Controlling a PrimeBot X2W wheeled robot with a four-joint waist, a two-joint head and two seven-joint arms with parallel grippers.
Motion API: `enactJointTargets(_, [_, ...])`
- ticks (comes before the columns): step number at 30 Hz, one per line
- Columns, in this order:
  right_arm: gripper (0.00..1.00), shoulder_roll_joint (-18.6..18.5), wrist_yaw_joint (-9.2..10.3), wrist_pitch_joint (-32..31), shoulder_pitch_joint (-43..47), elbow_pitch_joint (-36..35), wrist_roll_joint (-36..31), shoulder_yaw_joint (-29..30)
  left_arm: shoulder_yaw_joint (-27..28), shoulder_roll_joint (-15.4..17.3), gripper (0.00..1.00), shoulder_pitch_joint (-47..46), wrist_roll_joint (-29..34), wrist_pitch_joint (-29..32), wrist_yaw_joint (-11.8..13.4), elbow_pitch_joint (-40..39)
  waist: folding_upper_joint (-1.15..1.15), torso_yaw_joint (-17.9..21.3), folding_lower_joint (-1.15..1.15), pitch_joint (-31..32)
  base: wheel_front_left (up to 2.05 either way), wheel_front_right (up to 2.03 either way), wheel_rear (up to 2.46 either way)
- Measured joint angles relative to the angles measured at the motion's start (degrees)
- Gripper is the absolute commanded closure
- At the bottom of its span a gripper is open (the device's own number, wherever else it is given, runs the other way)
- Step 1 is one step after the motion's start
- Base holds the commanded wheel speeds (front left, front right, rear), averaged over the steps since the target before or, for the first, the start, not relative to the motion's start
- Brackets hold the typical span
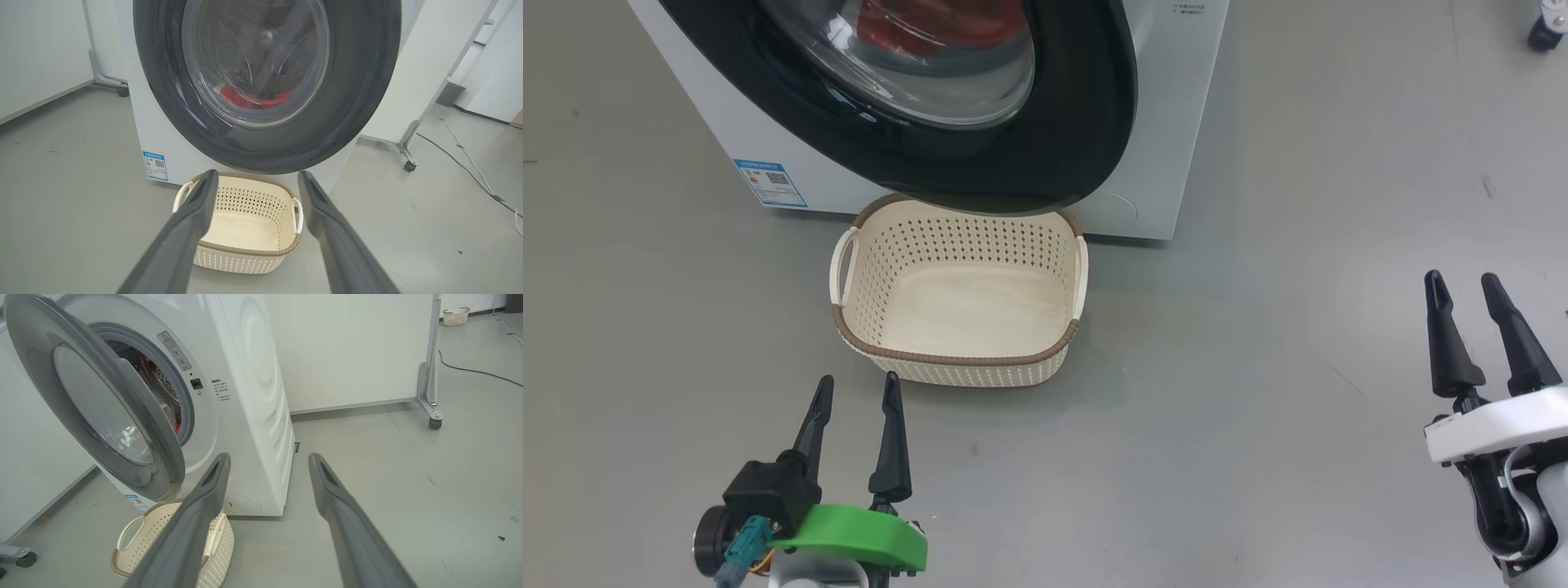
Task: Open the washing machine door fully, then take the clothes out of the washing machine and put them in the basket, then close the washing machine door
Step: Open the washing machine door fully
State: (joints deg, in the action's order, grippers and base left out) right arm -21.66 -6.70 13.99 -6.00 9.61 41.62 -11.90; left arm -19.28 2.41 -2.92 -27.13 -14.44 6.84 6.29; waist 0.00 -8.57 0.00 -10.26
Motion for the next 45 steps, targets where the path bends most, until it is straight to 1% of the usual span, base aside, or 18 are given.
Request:
enactJointTargets(1, [0.00,0.0,-0.26,-0.1,-0.5,-0.1,1.1,0.2,-0.3,0.0,0.00,0.0,0.0,0.0,0.0,-0.1,0.00,-0.1,0.00,-0.3,0.00,0.00,0.00])
enactJointTargets(6, [0.00,-0.4,-0.27,-2.3,-3.9,-1.3,5.8,1.1,-1.6,0.0,0.00,-0.1,0.0,0.0,0.0,-1.0,0.00,-0.9,0.00,-2.0,0.00,0.00,0.00])
enactJointTargets(11, [0.00,-0.2,-0.29,-5.6,-8.2,-2.9,14.3,3.6,-3.0,0.0,0.00,-0.5,-0.1,0.0,0.0,-1.4,0.00,-2.0,0.00,-4.0,0.00,0.00,0.00])
enactJointTargets(12, [0.00,-0.4,-0.29,-7.4,-10.0,-3.7,17.3,4.0,-3.3,0.0,0.00,-0.7,-0.1,0.0,0.0,-1.6,0.00,-2.5,0.00,-4.8,0.00,0.00,0.00])
enactJointTargets(19, [0.00,-2.1,-0.27,-15.1,-16.1,-4.3,26.3,5.9,-4.7,0.0,0.00,-2.0,-0.9,0.0,0.0,-2.8,0.00,-4.5,0.00,-7.5,0.00,0.00,0.00])
enactJointTargets(27, [0.00,-4.0,-0.21,-24.3,-23.3,-4.1,33.6,6.4,-6.4,0.0,0.00,-2.4,-2.7,0.0,0.0,-3.4,0.00,-7.0,0.00,-10.5,0.00,0.00,0.00])
enactJointTargets(30, [0.00,-4.9,0.45,-27.5,-25.9,-3.8,35.5,6.4,-6.9,0.0,0.00,-3.1,-3.0,0.0,0.0,-3.9,0.00,-7.9,0.00,-11.7,0.00,0.00,0.00])
enactJointTargets(33, [0.00,-5.5,2.34,-30.0,-29.1,-3.6,36.9,6.7,-7.3,0.0,0.00,-3.1,-3.1,0.0,0.0,-4.6,0.00,-8.9,0.00,-12.8,0.00,0.00,0.00])
enactJointTargets(38, [0.00,-7.0,4.49,-33.3,-34.8,-3.1,37.7,7.1,-8.6,0.0,0.00,-3.2,-3.6,0.0,0.0,-5.0,0.00,-10.5,0.00,-14.5,0.00,0.00,0.00])
enactJointTargets(39, [0.46,-7.2,5.02,-34.0,-35.8,-2.9,38.2,7.2,-8.8,0.0,0.00,-3.2,-3.6,0.0,0.0,-5.1,0.00,-10.8,0.00,-14.8,0.00,0.00,0.00])
enactJointTargets(40, [0.77,-7.3,5.52,-34.7,-36.7,-2.5,38.5,7.1,-8.9,0.0,0.00,-3.3,-3.7,0.0,0.0,-5.2,0.00,-11.1,0.00,-15.1,0.00,0.00,0.00])
enactJointTargets(41, [1.00,-7.3,5.93,-35.3,-37.6,-2.3,38.8,7.1,-9.0,0.0,0.00,-3.4,-3.8,0.0,0.0,-5.2,0.00,-11.4,0.00,-15.4,0.00,0.00,0.00])
enactJointTargets(43, [1.00,-7.2,6.51,-36.3,-39.3,-2.0,39.2,6.8,-9.3,0.0,0.00,-3.6,-4.2,0.0,0.0,-5.3,0.00,-12.1,0.00,-15.9,0.00,0.00,0.00])
enactJointTargets(45, [1.00,-6.7,8.14,-37.3,-41.3,-1.4,40.4,6.8,-9.5,0.0,0.00,-3.9,-4.2,0.0,0.0,-5.5,0.00,-12.6,0.00,-16.5,0.00,0.00,0.00])
